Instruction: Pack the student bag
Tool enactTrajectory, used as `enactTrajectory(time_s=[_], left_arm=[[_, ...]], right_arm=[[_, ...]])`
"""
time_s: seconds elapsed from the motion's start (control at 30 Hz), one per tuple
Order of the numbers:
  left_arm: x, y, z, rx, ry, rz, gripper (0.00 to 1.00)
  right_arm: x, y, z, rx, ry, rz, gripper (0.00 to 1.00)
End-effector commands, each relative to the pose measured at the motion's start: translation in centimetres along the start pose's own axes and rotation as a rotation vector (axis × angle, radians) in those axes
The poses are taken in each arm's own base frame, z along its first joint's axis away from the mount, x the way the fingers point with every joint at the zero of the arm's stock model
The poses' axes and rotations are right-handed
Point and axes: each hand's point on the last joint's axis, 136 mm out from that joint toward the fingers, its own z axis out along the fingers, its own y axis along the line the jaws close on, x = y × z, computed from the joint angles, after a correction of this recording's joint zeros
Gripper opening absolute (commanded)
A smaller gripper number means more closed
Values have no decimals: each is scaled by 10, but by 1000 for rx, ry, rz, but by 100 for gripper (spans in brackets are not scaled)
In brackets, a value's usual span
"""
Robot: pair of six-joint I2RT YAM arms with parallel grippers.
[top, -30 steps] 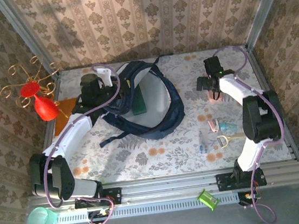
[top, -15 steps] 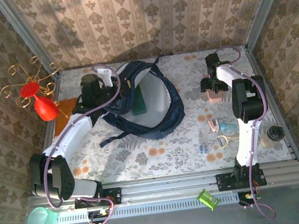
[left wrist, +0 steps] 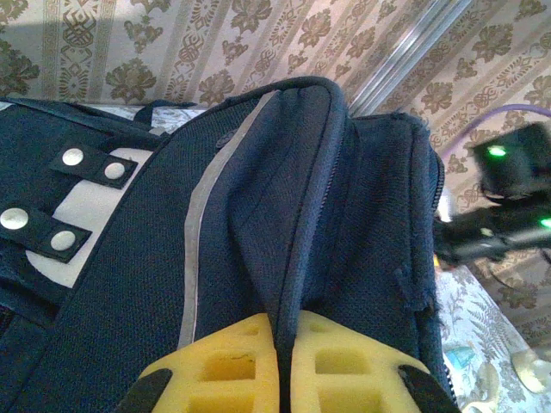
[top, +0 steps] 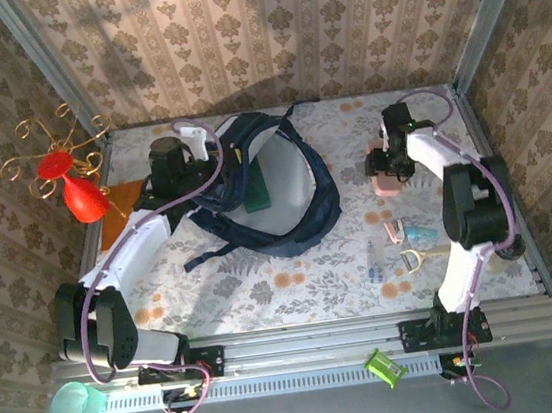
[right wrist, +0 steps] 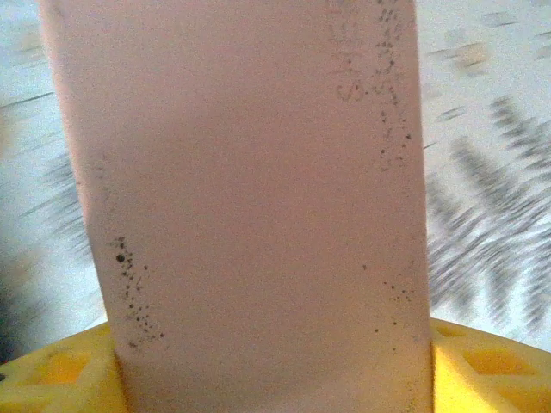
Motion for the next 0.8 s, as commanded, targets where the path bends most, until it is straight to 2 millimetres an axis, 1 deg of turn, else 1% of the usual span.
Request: enactTrajectory(time_s=[0.0, 0.07, 0.1, 0.13, 0.17, 0.23, 0.33, 0.37, 0.43, 0.57, 0.67, 0.7, 0.77], left_arm=[[-23, -17, -10, 45, -80, 80, 0], [-25, -19, -10, 53, -86, 78, 0], [-26, -20, -9, 60, -84, 77, 0], [-27, -22, -10, 64, -86, 78, 0], [-27, -23, -10, 69, -86, 76, 0], [-30, -26, -10, 76, -96, 75, 0], [-33, -29, -12, 86, -101, 65, 0], [-34, -32, -12, 93, -102, 66, 0], [-37, -37, -15, 102, -108, 78, 0], [-42, -43, -19, 112, -117, 87, 0], [-44, -47, -20, 129, -116, 93, 0], [-44, -48, -20, 134, -117, 91, 0], [-46, -50, -19, 150, -122, 87, 0]], right_arm=[[0, 107, -59, -366, -139, -69, 52], [22, 157, -73, -470, -126, -146, 52], [30, 175, -76, -497, -117, -174, 52], [37, 193, -77, -529, -105, -193, 52], [42, 208, -75, -559, -93, -200, 52], [47, 236, -67, -617, -56, -198, 52], [40, 255, -43, -593, -27, -179, 52], [35, 257, -36, -570, -26, -172, 52], [22, 257, -20, -502, -45, -172, 51], [-1, 252, 7, -363, -97, -158, 51], [-10, 255, 21, -315, -139, -153, 51], [-11, 259, 25, -315, -144, -149, 51], [-12, 273, 27, -367, -144, -144, 50]])
